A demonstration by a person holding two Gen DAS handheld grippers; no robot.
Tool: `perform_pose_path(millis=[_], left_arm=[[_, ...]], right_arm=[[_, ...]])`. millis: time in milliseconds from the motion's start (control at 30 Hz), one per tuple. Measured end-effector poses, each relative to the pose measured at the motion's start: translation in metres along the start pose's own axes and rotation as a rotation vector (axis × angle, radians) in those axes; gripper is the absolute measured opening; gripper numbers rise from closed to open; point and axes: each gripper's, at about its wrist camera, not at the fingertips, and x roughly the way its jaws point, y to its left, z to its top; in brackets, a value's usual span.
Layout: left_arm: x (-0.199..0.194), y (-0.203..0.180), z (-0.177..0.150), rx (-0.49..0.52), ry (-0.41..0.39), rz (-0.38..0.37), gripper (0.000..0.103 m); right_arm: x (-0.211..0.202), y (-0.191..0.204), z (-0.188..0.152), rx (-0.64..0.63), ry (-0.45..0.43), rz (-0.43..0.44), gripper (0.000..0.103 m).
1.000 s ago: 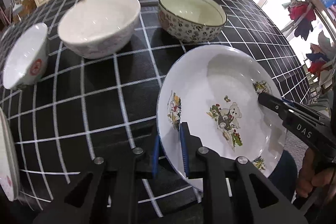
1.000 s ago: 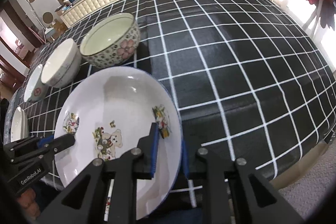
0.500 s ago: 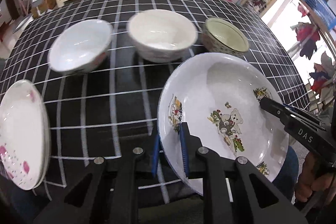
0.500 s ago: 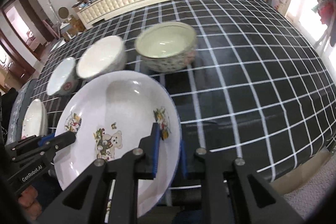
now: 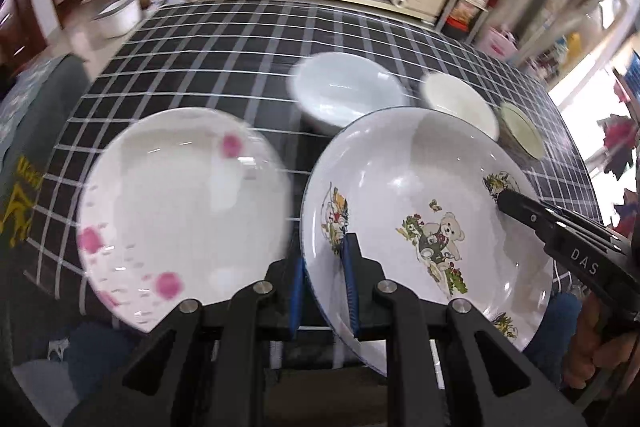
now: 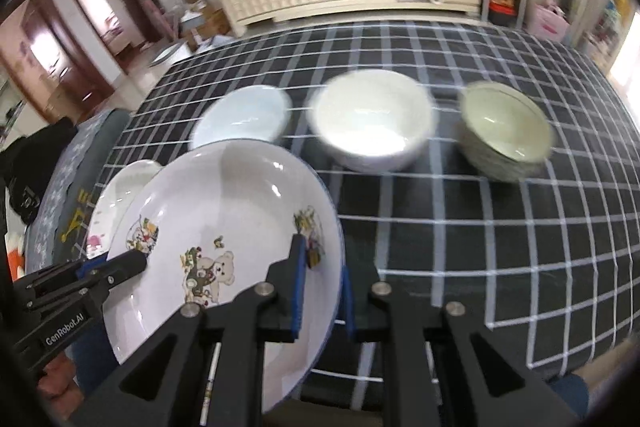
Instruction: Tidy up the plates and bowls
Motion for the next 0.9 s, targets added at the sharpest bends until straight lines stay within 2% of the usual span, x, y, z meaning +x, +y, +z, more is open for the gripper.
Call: perform_pose_path(millis=[233, 433, 900], left_arm=[[-0.018, 0.06, -0.005, -0.083, -0.016, 0.065, 0.016], [-0.025, 0.091, -0.014, -0.146, -0.011, 0.1, 0.016], [-0.015, 0.137, -0.02, -0.214, 0.016, 0.1, 0.016]], right_arm=[[0.027, 0.053, 0.01, -0.072, 0.033, 0.068, 0.019], [0.041, 0.085, 0.005, -0.123, 0.064, 0.098, 0.019], [0.067, 0.129, 0.002, -0.171, 0.118, 0.062, 0.019]])
